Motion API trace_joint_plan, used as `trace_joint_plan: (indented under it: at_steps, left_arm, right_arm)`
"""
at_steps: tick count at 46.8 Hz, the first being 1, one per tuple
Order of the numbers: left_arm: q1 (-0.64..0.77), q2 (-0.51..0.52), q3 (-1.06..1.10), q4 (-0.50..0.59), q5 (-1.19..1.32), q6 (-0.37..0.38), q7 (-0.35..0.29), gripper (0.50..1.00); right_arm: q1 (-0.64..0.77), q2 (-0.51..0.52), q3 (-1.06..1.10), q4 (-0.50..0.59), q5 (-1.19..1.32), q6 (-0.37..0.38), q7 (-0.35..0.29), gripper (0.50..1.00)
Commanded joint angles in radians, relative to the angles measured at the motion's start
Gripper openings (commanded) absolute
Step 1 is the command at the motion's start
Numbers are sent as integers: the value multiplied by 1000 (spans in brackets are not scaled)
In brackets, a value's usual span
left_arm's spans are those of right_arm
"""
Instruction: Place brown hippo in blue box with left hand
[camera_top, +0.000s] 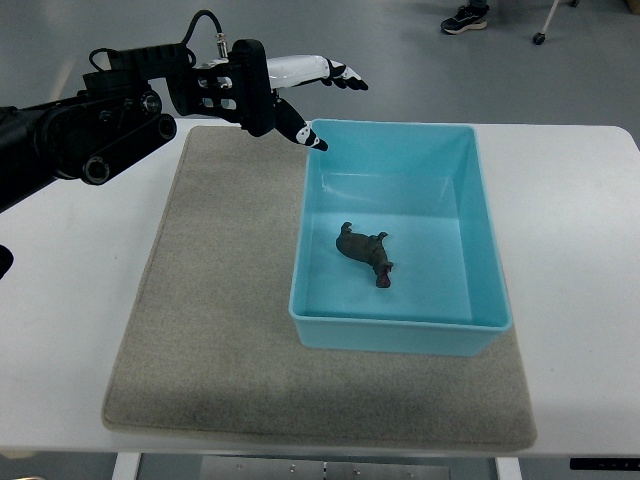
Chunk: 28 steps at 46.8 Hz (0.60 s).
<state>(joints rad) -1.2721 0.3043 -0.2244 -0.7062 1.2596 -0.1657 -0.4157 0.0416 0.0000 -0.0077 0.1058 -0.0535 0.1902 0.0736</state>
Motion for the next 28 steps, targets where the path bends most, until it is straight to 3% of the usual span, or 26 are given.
trace_joint_plan:
  at_steps: [1, 8, 12, 28]
  left_arm:
    - [0, 1, 2, 53, -63, 0, 0, 960]
    - [0, 1, 3, 126, -135, 0, 0, 966]
    - [0, 1, 2, 155, -173, 0, 0, 994]
    - [20, 2, 3, 212, -361, 41, -2, 994]
  right_arm:
    - [0, 0, 0, 0, 0, 0, 0, 936]
    - [1, 0, 0, 0, 0, 0, 0, 936]
    - [1, 0, 0, 0, 0, 0, 0, 936]
    - [0, 0, 0, 0, 0, 0, 0, 936]
